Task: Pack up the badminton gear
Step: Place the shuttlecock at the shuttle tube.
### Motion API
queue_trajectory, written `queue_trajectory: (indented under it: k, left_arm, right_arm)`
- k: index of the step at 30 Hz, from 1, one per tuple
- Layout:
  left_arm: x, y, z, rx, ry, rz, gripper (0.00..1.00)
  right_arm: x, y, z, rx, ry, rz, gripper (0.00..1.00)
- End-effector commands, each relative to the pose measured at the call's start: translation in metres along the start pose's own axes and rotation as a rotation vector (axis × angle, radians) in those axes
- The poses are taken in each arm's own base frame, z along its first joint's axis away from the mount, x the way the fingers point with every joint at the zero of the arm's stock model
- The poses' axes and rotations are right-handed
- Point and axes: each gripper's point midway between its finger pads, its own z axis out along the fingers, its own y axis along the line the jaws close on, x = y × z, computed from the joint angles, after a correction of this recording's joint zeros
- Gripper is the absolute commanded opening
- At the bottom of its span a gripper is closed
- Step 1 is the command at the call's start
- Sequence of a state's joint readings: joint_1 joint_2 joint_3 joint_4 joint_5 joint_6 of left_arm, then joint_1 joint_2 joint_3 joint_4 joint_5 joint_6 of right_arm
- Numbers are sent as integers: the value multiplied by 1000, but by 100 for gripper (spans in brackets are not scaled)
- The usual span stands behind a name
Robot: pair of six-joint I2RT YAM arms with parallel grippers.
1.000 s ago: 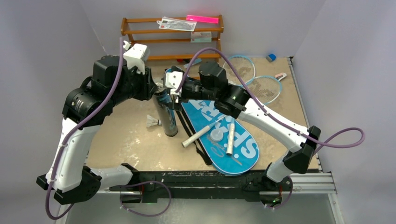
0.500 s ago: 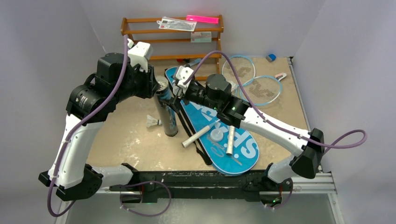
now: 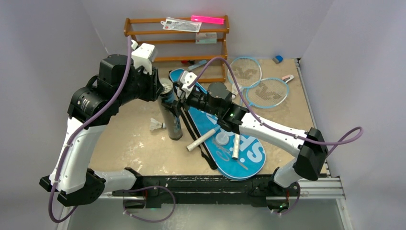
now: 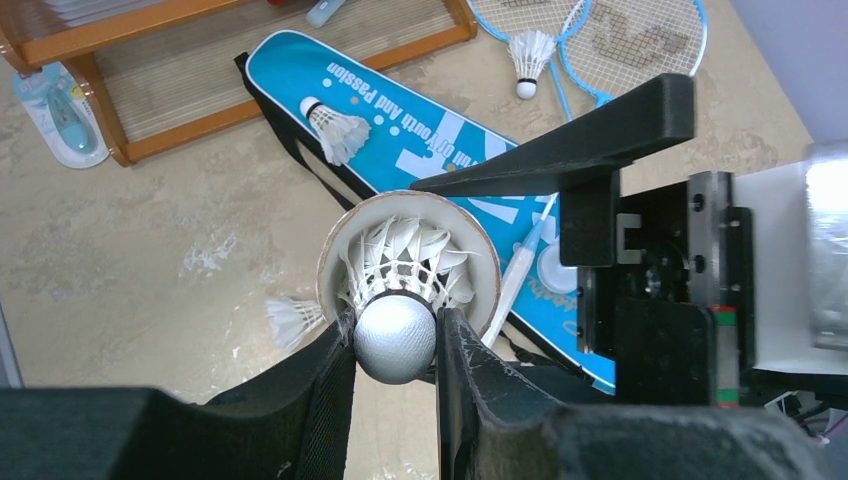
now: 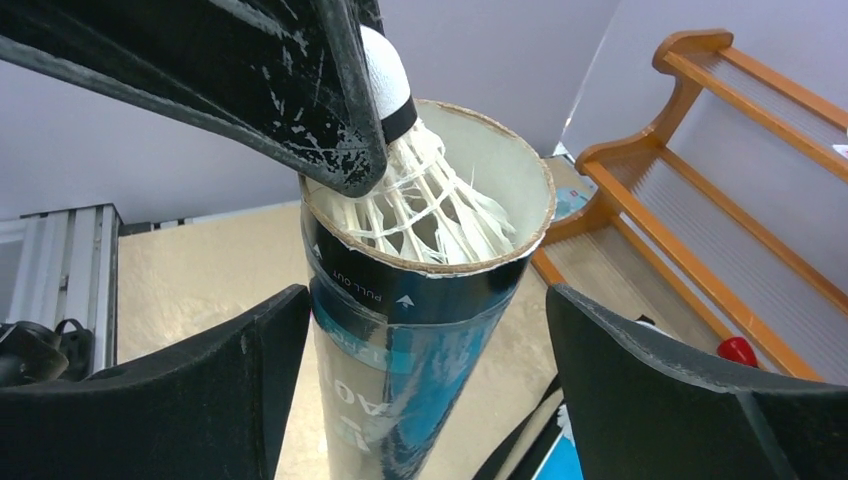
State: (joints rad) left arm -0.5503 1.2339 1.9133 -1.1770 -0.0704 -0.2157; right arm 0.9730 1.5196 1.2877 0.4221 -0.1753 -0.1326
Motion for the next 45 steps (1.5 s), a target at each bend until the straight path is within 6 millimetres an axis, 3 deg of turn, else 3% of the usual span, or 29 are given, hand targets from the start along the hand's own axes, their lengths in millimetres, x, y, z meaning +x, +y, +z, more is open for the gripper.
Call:
queue_trajectory:
  k: [1,7,9,16,19,23,31,35,39,45]
  left_arm:
    - [-13,-4,-12,27,-50,17,0]
    - [-16,-5,-10,28,-57,16,0]
    - [-20,-5,-10,31,-76,13,8]
    - [-36,-6,-22,37,-152,-4,58]
    - [-38,-6,-26,35,-173,-13,68]
    - [-44,-4,-35,27,-209,-31,71]
    - [-40,-3,-69,51,-286,-91,37]
    - [-32,-3,-62,45,-250,-95,25]
    - [-31,-2,-53,36,-247,-88,0]
    - [-31,-4,-40,38,-231,-78,0]
  right_arm:
    - [-12,7,9,-43,-64,5,87]
    - [-6,13,15,-80,-43,10,66]
    - [-5,13,15,-81,-39,11,62]
    - [-4,11,15,-65,-30,16,59]
    - [-4,10,15,-63,-29,16,59]
    - [-5,9,15,-57,-29,17,59]
    - [-3,9,17,-57,-24,23,59]
    - [-6,8,17,-55,-28,25,59]
    - [-6,9,17,-59,-23,26,59]
    - [-6,9,16,-62,-19,24,59]
